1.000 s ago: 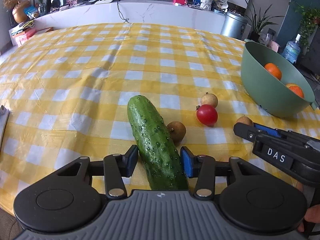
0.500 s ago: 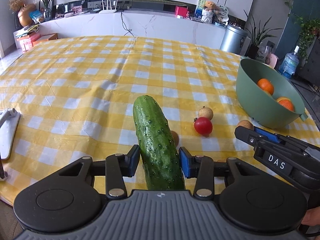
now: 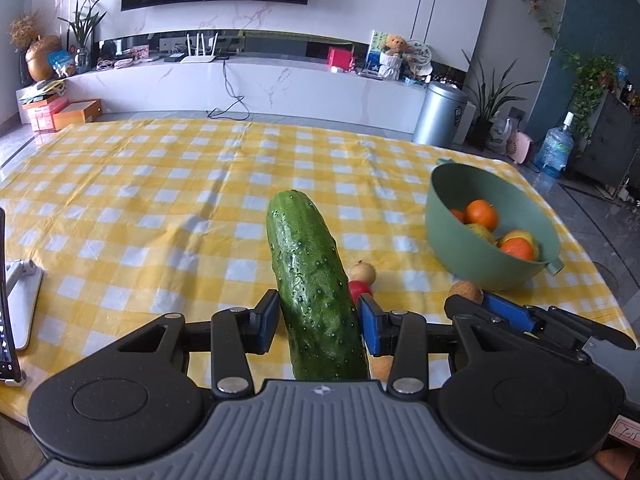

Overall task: Organize fruits
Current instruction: 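Carry the cucumber and kiwi into the green colander and open both tools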

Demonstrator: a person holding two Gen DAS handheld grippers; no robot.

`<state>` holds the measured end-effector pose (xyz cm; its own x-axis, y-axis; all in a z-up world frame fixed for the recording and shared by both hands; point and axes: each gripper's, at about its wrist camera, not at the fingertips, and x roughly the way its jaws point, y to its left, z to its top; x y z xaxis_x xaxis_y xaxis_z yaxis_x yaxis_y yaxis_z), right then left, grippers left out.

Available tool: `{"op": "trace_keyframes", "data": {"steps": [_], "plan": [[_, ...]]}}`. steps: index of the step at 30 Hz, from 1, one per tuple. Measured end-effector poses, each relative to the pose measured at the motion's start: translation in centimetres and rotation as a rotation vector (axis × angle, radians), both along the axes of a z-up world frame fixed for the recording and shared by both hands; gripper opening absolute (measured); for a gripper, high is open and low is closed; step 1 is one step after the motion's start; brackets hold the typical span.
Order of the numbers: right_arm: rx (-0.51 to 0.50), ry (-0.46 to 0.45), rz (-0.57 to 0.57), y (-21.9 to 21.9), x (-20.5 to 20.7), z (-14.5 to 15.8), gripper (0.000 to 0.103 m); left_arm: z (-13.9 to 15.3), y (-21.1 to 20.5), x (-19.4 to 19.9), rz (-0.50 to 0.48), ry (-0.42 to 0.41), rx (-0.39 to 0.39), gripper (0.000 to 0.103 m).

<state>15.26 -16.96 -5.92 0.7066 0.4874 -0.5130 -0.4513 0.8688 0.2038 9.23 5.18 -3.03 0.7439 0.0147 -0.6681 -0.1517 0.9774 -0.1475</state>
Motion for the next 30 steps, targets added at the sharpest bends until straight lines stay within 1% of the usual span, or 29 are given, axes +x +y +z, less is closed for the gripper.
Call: {"op": "trace_keyframes", "data": {"steps": [8, 16, 20, 24, 28, 30], "plan": [[-0.02, -0.044, -0.03, -2.0, -0.1, 1.9, 0.024, 2.0, -2.1, 1.3, -0.071, -0.04, -0.013, 0.047], [-0.056, -0.098, -0.105, -5.3, 1.7, 3.7, 0.024, 3.4, -5.3, 4.9, -0.189, -0.058, -0.045, 0.047], [-0.078, -0.114, -0.145, -6.9, 3.6, 4.4, 0.024, 4.2, -7.5, 7.4, -0.253, -0.071, -0.019, 0.047], [-0.11, -0.137, -0.165, -7.9, 5.5, 5.1, 0.024, 4.6, -9.5, 9.8, -0.296, -0.075, 0.01, 0.047], [-0.137, -0.157, -0.19, -8.5, 7.3, 5.3, 0.024, 4.6, -11.1, 11.9, -0.342, -0.071, 0.038, 0.047], [-0.13, -0.155, -0.216, -8.8, 8.1, 5.2, 0.024, 4.4, -11.9, 12.9, -0.359, -0.061, 0.051, 0.047]]}}
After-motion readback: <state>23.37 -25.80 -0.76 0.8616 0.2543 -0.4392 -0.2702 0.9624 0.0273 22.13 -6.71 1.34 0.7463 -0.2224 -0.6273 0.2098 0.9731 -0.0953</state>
